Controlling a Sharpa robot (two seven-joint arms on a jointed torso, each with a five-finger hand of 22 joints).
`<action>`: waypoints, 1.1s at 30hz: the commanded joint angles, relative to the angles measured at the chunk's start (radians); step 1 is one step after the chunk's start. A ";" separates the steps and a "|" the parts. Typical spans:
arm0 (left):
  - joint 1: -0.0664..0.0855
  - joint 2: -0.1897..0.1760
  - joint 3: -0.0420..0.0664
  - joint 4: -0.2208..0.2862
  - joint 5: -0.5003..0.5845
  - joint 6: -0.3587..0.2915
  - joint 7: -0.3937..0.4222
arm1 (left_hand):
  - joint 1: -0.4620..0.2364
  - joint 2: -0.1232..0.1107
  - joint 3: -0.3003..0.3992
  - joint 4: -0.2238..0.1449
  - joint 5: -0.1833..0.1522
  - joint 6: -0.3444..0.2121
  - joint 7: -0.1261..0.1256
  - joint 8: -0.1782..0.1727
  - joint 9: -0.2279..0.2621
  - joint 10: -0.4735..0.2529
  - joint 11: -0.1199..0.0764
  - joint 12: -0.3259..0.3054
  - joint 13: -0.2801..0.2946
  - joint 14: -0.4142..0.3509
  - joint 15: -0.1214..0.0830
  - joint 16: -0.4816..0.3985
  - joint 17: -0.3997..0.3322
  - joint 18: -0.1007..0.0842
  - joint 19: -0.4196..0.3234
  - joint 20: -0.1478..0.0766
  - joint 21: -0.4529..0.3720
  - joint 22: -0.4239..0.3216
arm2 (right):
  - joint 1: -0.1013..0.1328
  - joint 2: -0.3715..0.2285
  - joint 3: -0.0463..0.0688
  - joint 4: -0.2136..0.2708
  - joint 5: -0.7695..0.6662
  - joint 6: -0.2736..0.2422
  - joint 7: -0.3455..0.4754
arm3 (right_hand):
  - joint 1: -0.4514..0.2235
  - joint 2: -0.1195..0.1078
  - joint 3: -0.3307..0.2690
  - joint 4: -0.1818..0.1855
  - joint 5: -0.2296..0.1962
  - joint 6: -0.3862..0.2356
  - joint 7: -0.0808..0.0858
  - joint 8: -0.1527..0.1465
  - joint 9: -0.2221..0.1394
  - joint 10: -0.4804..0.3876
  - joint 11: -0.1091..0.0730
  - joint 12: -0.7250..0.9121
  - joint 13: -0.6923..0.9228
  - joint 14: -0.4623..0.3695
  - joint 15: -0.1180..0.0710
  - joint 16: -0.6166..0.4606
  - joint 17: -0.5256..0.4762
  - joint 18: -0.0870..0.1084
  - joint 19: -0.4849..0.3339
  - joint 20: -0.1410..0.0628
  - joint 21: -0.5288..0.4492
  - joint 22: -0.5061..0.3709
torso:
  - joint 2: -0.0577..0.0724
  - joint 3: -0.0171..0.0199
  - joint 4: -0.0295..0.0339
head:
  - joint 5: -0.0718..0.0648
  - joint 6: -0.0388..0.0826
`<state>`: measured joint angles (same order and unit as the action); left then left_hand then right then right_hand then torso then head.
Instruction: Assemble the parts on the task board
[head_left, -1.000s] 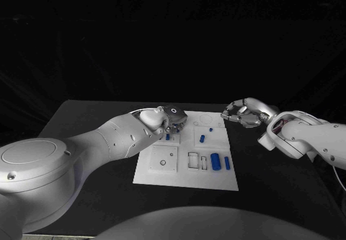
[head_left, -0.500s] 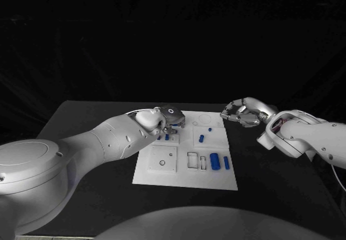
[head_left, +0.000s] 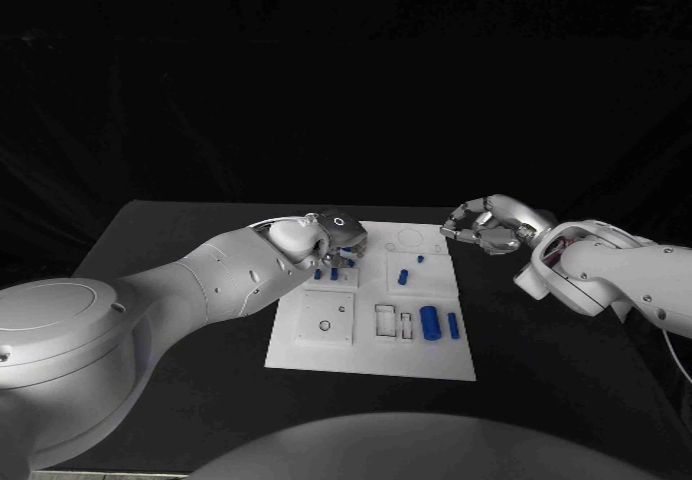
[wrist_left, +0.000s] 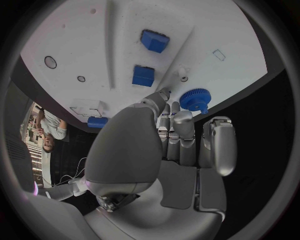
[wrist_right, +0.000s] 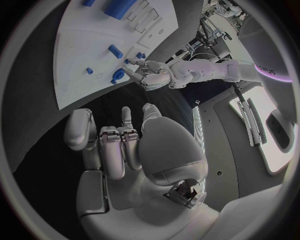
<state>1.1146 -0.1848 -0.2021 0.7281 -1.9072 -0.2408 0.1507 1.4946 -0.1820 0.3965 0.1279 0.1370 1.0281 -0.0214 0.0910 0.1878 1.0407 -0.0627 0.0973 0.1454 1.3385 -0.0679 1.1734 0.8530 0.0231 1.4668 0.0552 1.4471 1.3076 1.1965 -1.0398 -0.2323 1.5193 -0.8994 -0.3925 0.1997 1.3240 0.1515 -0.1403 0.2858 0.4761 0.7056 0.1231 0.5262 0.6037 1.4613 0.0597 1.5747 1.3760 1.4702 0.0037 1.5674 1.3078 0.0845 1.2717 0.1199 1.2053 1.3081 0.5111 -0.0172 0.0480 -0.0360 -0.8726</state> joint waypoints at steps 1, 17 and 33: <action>0.000 0.003 0.001 -0.004 -0.023 0.034 0.012 | 0.012 0.002 0.010 -0.001 0.013 0.016 0.001 0.007 0.000 0.021 -0.001 0.011 0.002 -0.001 0.004 0.004 -0.004 0.005 0.044 0.008 0.001 0.225 | 0.000 0.001 0.000 0.001 -0.003 0.008 0.000 | -0.001 0.005 -0.001 0.003 0.002 0.008 -0.001 -0.005 -0.001 0.109 -0.003 -0.004 0.195 0.101 0.003 0.003 0.263 0.006 0.004 -0.001 0.001 0.143 | 0.000 0.0000 0.0001 | 0.000 0.000; -0.006 0.021 0.001 -0.024 -0.047 0.056 0.016 | 0.004 0.001 0.010 0.008 -0.012 0.030 -0.001 0.008 -0.004 0.045 -0.003 0.018 0.000 -0.011 0.008 0.001 -0.021 0.007 0.039 0.010 -0.010 0.222 | 0.000 0.007 0.000 -0.001 -0.003 0.011 0.001 | 0.000 0.006 0.000 0.002 0.002 0.011 0.000 -0.004 -0.001 0.109 -0.003 -0.004 0.195 0.101 0.003 0.003 0.263 0.006 0.004 -0.001 0.001 0.143 | 0.000 0.0003 0.0000 | 0.004 0.000; -0.022 0.036 0.001 -0.045 -0.034 0.049 0.032 | 0.001 0.044 -0.002 0.006 0.053 0.139 0.020 0.055 0.014 0.102 0.006 0.041 0.008 -0.031 0.013 -0.005 -0.047 0.010 0.030 0.015 -0.023 0.219 | 0.000 0.003 0.000 0.002 -0.002 0.009 0.001 | 0.000 0.006 0.000 0.002 0.002 0.011 0.000 -0.004 -0.002 0.109 -0.003 -0.004 0.195 0.101 0.003 0.003 0.263 0.006 0.003 -0.001 0.000 0.143 | 0.000 0.0003 0.0000 | -0.004 0.000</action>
<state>1.1037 -0.1486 -0.1972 0.6865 -1.9386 -0.2099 0.1614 1.4967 -0.1468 0.3972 0.1342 0.1853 1.1593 -0.0049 0.1425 0.1986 1.1368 -0.0552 0.1342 0.1527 1.3119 -0.0555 1.1692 0.8058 0.0234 1.4666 0.0623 1.4268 1.3075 1.1963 -1.0361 -0.2323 1.5199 -0.8992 -0.3917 0.1989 1.3240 0.1515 -0.1403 0.2858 0.4761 0.7125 0.1234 0.5262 0.6029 1.4634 0.0577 1.5743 1.3761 1.4702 0.0037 1.5673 1.3075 0.0844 1.2717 0.1199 1.2053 1.3077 0.5104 -0.0168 0.0476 -0.0394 -0.8726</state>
